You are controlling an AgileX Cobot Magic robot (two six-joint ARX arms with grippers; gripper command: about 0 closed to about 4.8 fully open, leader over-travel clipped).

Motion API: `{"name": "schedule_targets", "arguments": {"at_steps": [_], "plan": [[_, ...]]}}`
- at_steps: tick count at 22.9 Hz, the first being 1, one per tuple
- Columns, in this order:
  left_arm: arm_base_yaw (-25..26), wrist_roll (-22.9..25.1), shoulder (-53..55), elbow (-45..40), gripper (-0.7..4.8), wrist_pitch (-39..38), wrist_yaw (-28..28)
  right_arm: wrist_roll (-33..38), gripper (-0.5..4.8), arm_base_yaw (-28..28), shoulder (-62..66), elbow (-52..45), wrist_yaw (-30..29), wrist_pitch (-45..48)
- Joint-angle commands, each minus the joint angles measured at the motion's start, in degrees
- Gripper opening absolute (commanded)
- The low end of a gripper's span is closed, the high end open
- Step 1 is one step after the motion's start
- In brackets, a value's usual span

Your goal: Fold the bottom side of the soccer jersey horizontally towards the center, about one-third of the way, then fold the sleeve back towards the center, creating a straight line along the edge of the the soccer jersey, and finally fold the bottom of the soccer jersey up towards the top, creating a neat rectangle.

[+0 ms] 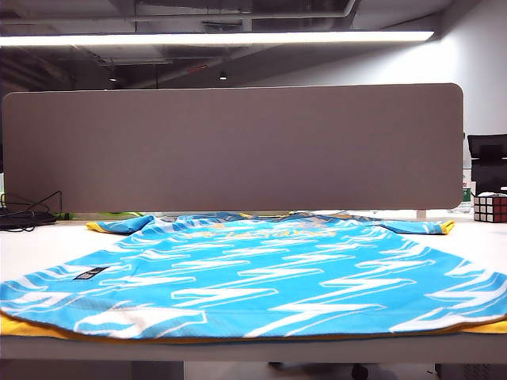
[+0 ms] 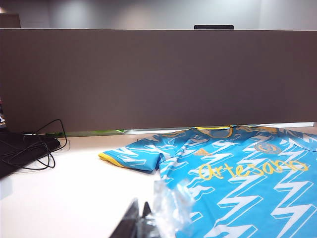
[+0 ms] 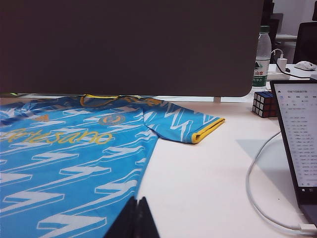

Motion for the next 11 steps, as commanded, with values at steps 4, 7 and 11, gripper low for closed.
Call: {"name": "schedule_targets", "arguments": {"at_steps": [4,7,11], "plan": [[-0.02,0.42,0.11,0.11,-0.06,0.55,-0.11,0.13,0.03,-0.02,-0.13,-0.28,-0.11,0.55],[-0.02,0.42,0.11,0.11,-0.06,0.55,-0.09,0.13,0.03,-0.02,-0.13,-0.28,-0.11,0.57],[-0.04,-2.14,0.11,0.11,-0.06,0.85,-0.02,1.86,-0.01,0.00,-0.13,-0.26,-1.40,0.59]]}}
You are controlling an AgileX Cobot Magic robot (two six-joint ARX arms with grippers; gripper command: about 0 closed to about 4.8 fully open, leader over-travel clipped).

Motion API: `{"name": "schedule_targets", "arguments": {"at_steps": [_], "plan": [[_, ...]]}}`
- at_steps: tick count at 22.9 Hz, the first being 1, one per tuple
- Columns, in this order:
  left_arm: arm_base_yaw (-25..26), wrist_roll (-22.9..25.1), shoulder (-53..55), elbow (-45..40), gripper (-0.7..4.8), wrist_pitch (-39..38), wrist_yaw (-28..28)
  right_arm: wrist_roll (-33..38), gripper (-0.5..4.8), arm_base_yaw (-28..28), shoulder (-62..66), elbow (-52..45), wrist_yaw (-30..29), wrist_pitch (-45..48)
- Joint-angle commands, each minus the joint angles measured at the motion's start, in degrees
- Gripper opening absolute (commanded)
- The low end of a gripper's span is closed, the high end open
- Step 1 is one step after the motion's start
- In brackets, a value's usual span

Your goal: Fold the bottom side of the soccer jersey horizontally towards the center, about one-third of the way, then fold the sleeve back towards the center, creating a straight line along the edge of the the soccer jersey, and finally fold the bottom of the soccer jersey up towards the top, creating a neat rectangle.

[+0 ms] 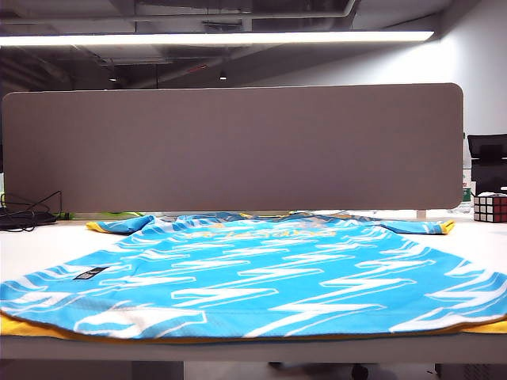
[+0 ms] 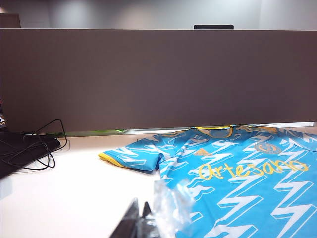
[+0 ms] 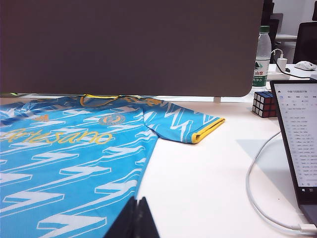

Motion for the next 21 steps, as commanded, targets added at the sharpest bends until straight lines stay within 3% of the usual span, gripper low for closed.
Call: {"name": "schedule_targets", "arguments": {"at_steps": [1,4,6,9,11,14,15,21], "plan": [[-0.04,-5.07,0.11,0.11,-0.06,1.16,-0.11,4.61,-0.02,0.00,-0.13,-0.26,-1.68,0.77],[0.04,-19.30,0.20,0.74,-0.06,-0.57,-1.09,14.95,-0.02,0.09,-0.11,-0.11,-3.06,1.03],[0.04,-23.96,0.52,3.41,-0.06,-9.81,-0.94,19.89,-0.03,0.11,0.13,0.87,-7.06,-1.29],[0.07,-24.11,4.81,8.90,-0.06,-19.71,2.91,17.77,-0.03,-0.02,0.33,6.36,-6.62,-13.64],[0.15,-23.19,11.37,11.89,-0.06,-19.96,3.65,15.69,-0.03,-0.07,2.82,10.54,-5.09,-19.69],[1.18,-23.15,24.87,18.23,-0.06,-20.87,12.11,14.62,-0.03,-0.17,11.74,16.37,-4.59,-25.64],[1.55,-23.12,31.15,20.94,-0.06,-21.11,16.66,14.93,-0.03,-0.15,16.11,18.38,-5.07,-26.77],[2.45,-22.82,50.86,27.50,-0.06,-21.07,26.29,11.78,-0.02,-0.20,37.40,30.08,-10.60,-32.39]]}}
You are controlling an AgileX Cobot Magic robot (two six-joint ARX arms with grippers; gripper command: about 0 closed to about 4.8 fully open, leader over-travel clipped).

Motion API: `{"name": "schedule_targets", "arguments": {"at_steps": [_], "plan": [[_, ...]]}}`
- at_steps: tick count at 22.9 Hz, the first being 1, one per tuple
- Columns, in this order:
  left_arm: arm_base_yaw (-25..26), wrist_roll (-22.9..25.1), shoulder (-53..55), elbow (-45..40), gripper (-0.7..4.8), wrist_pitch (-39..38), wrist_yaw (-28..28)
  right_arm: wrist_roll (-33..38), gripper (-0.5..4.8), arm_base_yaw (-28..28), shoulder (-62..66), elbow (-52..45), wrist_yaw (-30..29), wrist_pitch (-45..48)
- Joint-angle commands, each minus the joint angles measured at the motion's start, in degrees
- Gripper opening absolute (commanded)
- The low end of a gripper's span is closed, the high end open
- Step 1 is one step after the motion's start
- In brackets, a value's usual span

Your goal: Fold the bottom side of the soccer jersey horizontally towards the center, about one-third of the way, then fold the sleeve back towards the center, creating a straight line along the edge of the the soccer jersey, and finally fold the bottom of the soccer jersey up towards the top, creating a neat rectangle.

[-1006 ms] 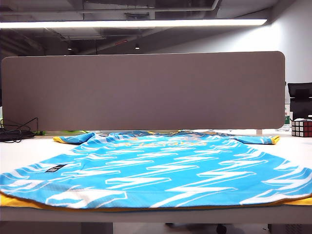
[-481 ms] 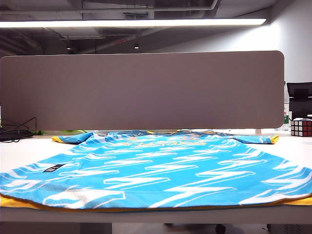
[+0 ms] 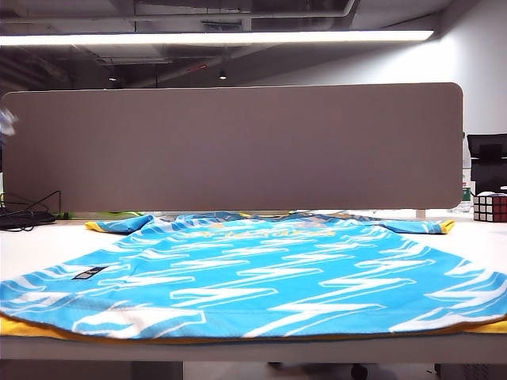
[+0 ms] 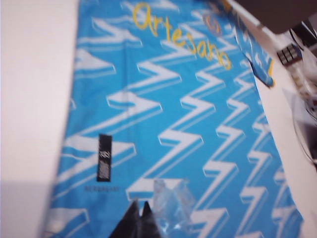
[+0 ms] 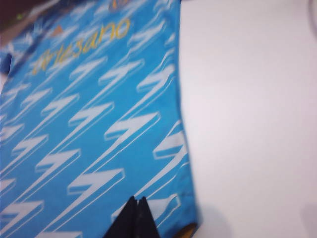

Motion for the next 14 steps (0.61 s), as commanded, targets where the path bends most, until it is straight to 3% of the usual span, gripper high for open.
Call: {"name": "schedule_targets", "arguments": {"at_steps": [1,3,5,10,14], "plan": [[0.17,1.88,7.41,1.95,-0.03,0.68,4.70,-3.06,0.00,0.02,9.40,5.55,-2.47,-1.60],[0.26,1.92,11.15,2.08,1.55,0.63,3.30,-4.81,0.25,-0.07,16.52,8.44,-4.50,-2.01],[0.26,1.92,13.09,2.08,2.69,0.33,3.45,-5.86,0.99,-0.07,20.41,9.55,-5.40,-2.40],[0.24,3.72,16.04,2.08,2.79,-2.67,2.89,-7.54,2.47,-0.28,31.85,10.69,-6.73,-3.45],[0.24,6.32,16.28,2.27,2.79,-4.33,-0.70,-7.54,2.68,-0.39,38.82,10.71,-7.45,-3.54]]}}
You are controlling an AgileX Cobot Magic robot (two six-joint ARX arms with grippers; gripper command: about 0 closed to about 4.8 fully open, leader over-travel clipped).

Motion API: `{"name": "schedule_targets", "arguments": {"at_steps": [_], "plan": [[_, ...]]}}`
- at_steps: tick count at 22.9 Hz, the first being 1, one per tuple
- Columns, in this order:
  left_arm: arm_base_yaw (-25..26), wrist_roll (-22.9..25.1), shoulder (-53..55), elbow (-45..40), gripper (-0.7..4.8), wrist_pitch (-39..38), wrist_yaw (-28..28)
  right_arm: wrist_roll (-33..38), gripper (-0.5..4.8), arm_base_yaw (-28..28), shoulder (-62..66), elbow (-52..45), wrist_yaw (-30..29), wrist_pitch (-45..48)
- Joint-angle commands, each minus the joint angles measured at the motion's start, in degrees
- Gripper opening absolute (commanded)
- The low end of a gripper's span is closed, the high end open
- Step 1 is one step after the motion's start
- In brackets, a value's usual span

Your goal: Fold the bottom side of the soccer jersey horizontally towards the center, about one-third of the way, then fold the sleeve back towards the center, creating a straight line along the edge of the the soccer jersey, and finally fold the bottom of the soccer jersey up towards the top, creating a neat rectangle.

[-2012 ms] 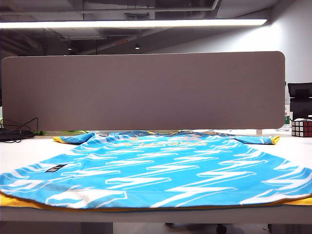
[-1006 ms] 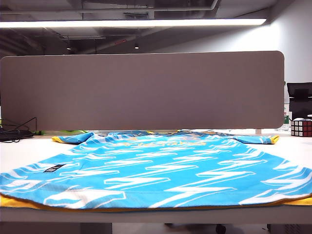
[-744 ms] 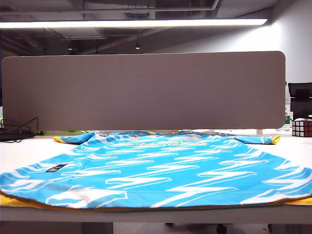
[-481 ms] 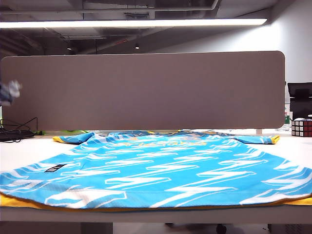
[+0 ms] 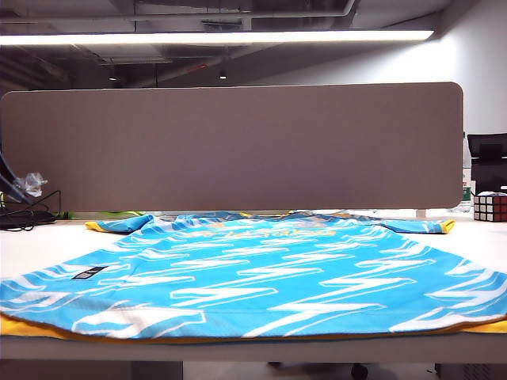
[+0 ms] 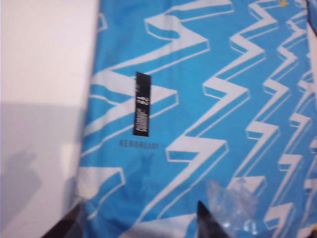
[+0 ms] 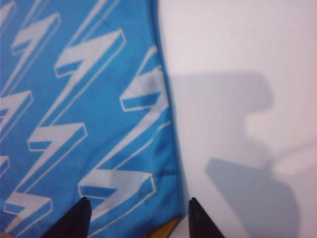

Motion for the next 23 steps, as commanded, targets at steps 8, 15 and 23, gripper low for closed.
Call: {"name": "schedule_targets", "arguments": {"at_steps": [8,15,23], "plan": [[-0.20,5.14,3.45,1.62,3.21,-6.03,-5.64,-1.25,2.81,0.04,6.95,0.24,-0.72,1.95],[-0.20,6.49,9.44,1.62,3.50,-6.54,-5.66,-1.29,3.37,0.13,9.01,0.20,-1.22,1.88],[-8.04,7.89,13.57,1.64,3.50,-6.60,-6.19,-1.33,3.37,3.74,11.10,0.09,-2.43,1.01]]}}
